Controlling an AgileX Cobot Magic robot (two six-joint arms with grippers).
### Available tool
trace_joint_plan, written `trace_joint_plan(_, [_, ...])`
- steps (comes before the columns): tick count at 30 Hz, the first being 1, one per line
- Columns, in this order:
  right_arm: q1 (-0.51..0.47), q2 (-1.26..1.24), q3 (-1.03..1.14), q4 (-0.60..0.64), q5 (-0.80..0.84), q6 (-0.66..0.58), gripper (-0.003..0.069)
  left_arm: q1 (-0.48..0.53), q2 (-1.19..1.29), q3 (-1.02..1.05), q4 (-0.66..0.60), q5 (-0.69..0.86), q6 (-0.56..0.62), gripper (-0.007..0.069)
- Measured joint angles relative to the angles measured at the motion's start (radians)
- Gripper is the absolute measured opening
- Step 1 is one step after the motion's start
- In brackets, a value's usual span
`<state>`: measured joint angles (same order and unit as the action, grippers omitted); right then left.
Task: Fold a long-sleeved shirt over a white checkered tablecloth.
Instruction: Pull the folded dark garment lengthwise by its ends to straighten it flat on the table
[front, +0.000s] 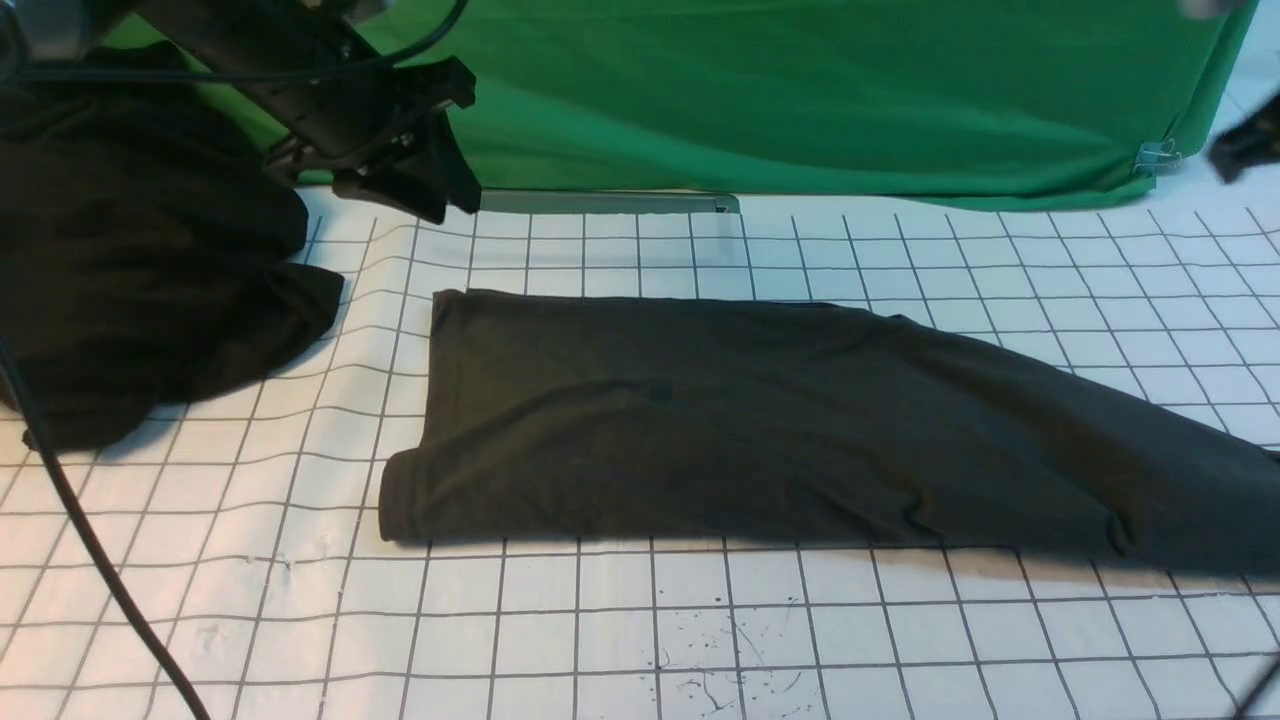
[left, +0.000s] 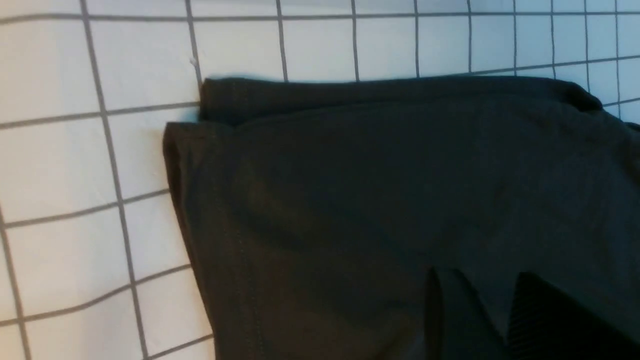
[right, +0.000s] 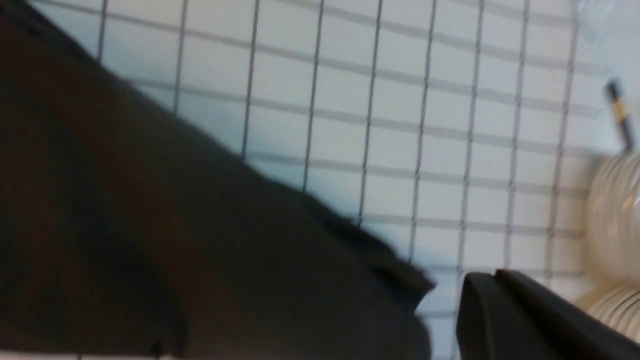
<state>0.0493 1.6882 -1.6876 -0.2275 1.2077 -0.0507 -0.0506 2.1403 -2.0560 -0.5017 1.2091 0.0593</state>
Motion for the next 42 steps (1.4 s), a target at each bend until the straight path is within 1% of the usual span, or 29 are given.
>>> trace_joint_plan(1, [-0.015, -0.013, 0.016, 0.016, 0.0, -0.002, -0.0006, 0.0, 0.0, 0.0, 0.0, 0.0, 0.0, 0.0143])
trace_joint_plan(2, [-0.071, -0.065, 0.088, 0.058, 0.002, -0.014, -0.0006, -0.003, -0.001, 0.0, -0.003, 0.0, 0.003, 0.0088])
trace_joint_plan(3, [-0.078, -0.071, 0.098, 0.067, 0.002, -0.015, -0.0006, -0.004, -0.001, 0.0, -0.003, 0.0, 0.005, 0.0082])
trace_joint_plan(4, [-0.104, -0.097, 0.138, 0.08, 0.001, -0.019, -0.0006, -0.008, -0.001, 0.0, -0.003, 0.0, 0.014, 0.0058])
trace_joint_plan(6, [-0.205, -0.194, 0.321, 0.099, -0.026, -0.022, -0.0006, -0.017, -0.001, 0.0, -0.007, 0.0, 0.029, 0.0017])
trace_joint_plan(9, [-0.262, -0.242, 0.451, 0.108, -0.092, -0.022, -0.0007, -0.02, -0.001, 0.0, -0.009, 0.001, 0.035, 0.0009])
trace_joint_plan(10, [-0.287, -0.256, 0.516, 0.119, -0.138, -0.022, -0.0008, -0.02, -0.001, 0.0, -0.011, 0.002, 0.041, 0.0007])
trace_joint_plan(11, [-0.294, -0.259, 0.536, 0.122, -0.146, -0.022, -0.0008, -0.02, -0.001, 0.0, -0.011, 0.002, 0.041, 0.0007])
trace_joint_plan(12, [-0.314, -0.262, 0.599, 0.151, -0.214, -0.022, -0.0008, -0.02, -0.001, 0.0, -0.011, 0.002, 0.045, 0.0006])
trace_joint_plan(16, [-0.328, -0.228, 0.699, 0.227, -0.355, -0.022, -0.0003, -0.02, -0.001, 0.0, -0.011, 0.002, 0.054, 0.0004])
trace_joint_plan(19, [-0.329, -0.18, 0.701, 0.24, -0.43, -0.022, 0.0025, -0.02, -0.001, 0.0, -0.01, 0.002, 0.068, 0.0004])
trace_joint_plan(21, [-0.331, -0.138, 0.685, 0.247, -0.456, -0.022, 0.0072, -0.02, -0.001, 0.0, -0.01, 0.003, 0.071, 0.0004])
trace_joint_plan(22, [-0.333, -0.129, 0.68, 0.248, -0.457, -0.022, 0.0083, -0.02, -0.001, 0.0, -0.01, 0.003, 0.071, 0.0004])
trace_joint_plan(23, [-0.342, -0.093, 0.656, 0.251, -0.461, -0.022, 0.0134, -0.02, -0.001, 0.0, -0.01, 0.003, 0.071, 0.0004])
trace_joint_plan(26, [-0.365, -0.026, 0.602, 0.255, -0.461, -0.021, 0.0225, -0.02, -0.001, 0.0, -0.008, 0.003, 0.072, 0.0004])
trace_joint_plan(27, [-0.365, -0.026, 0.602, 0.255, -0.461, -0.021, 0.0225, -0.02, -0.001, 0.0, -0.008, 0.003, 0.074, 0.0004])
trace_joint_plan(28, [-0.378, 0.009, 0.574, 0.256, -0.464, -0.02, 0.0254, -0.02, -0.001, 0.0, -0.007, 0.003, 0.075, 0.0004])
trace_joint_plan(29, [-0.386, 0.03, 0.559, 0.257, -0.469, -0.017, 0.0264, -0.02, -0.001, 0.0, -0.007, 0.003, 0.075, 0.0004])
trace_joint_plan(34, [-0.4, 0.119, 0.525, 0.257, -0.513, 0.014, 0.0276, -0.02, -0.001, 0.0, -0.004, 0.003, 0.075, 0.0004])
trace_joint_plan(39, [-0.4, 0.177, 0.525, 0.261, -0.504, 0.026, 0.0277, -0.02, -0.001, 0.0, 0.0, 0.003, 0.075, 0.0004])
trace_joint_plan(40, [-0.4, 0.19, 0.525, 0.261, -0.5, 0.027, 0.0269, -0.02, -0.001, 0.0, 0.0, 0.003, 0.075, 0.0004])
trace_joint_plan(42, [-0.4, 0.198, 0.525, 0.263, -0.499, 0.027, 0.0225, -0.02, -0.001, 0.0, 0.0, 0.003, 0.075, 0.0004])
